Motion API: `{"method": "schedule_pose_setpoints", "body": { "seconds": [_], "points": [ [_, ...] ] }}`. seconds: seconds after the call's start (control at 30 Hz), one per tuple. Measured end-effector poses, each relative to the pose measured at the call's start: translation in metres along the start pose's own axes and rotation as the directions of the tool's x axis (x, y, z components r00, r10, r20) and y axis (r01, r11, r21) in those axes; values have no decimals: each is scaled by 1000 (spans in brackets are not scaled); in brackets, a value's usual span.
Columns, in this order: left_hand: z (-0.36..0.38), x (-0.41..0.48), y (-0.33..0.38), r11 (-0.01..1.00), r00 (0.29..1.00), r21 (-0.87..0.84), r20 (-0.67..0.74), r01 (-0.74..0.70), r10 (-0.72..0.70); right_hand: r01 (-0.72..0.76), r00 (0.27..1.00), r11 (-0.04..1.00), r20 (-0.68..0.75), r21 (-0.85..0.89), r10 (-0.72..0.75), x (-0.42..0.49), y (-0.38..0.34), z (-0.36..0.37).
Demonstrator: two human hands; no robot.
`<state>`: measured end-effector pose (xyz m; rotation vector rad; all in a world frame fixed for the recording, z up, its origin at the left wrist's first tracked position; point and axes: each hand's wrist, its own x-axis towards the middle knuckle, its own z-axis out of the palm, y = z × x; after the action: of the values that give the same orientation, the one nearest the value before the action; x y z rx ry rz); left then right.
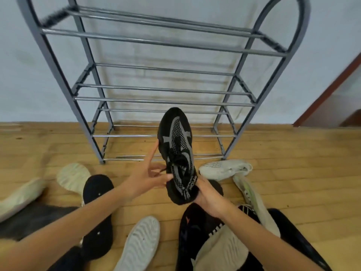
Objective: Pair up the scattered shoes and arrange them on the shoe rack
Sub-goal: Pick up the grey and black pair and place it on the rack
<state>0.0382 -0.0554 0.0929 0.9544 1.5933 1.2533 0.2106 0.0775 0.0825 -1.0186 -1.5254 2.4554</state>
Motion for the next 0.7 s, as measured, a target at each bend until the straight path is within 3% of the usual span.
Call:
{"method": "schedule_pose_setpoints", "body": {
  "seconds": [0.13, 0.2, 0.47, 0.7],
  "points": [
    [11, 0, 18, 1000, 1000, -3, -9, 29, -29, -35, 998, 991, -54, -125, 29, -7, -4, 10],
    [11, 3, 13, 995, 998, 85, 17, 59, -61, -72, 996, 984, -68, -165, 62, -7, 3, 2],
    [52, 12, 0, 995, 992, 92, 124, -46, 35, -134, 989, 862, -126, -489, 82, -35, -3, -31],
    [43, -11, -23, 985, 977, 173, 207, 20, -56, -192, 967, 839, -245, -509, 72, -78, -9, -80]
  ]
}}
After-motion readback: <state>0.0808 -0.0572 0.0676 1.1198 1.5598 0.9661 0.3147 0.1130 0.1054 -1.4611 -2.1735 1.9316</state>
